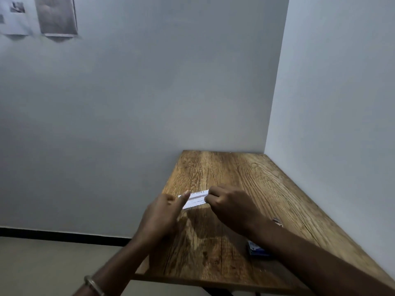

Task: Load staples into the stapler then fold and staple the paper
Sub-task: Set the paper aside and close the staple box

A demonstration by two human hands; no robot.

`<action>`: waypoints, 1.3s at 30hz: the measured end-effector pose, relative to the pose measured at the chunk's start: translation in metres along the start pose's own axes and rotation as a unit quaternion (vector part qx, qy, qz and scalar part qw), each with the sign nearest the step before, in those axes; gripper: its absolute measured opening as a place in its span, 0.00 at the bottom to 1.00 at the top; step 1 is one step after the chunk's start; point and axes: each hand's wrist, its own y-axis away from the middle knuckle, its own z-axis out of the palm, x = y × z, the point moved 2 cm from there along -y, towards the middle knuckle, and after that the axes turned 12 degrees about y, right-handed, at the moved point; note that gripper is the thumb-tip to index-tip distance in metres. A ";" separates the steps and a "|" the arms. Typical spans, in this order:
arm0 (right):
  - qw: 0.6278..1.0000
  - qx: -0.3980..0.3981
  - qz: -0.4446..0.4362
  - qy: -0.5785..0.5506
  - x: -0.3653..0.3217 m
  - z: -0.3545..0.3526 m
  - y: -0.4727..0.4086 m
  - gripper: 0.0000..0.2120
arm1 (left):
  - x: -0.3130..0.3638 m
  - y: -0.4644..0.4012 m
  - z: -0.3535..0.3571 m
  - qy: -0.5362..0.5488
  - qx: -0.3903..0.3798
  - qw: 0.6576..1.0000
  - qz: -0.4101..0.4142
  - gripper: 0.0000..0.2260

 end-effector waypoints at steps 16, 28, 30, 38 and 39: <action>0.999 -0.035 0.019 0.015 -0.026 -0.002 -0.005 0.10 | -0.006 -0.001 0.005 -0.367 -0.003 0.827 0.426 0.07; 0.991 -0.106 -0.044 -0.067 -0.024 0.020 0.012 0.19 | -0.025 -0.013 0.008 -0.419 -0.093 0.839 0.334 0.13; 0.991 -0.104 -0.044 -0.073 -0.024 0.021 0.015 0.19 | -0.026 -0.012 0.009 -0.408 -0.099 0.847 0.328 0.16; 0.982 -0.153 -0.010 -0.111 -0.015 0.042 0.003 0.15 | -0.019 -0.038 0.022 -0.427 -0.124 0.860 0.250 0.16; 0.979 -0.166 -0.005 -0.118 -0.012 0.046 0.000 0.14 | -0.018 -0.044 0.024 -0.428 -0.127 0.861 0.242 0.16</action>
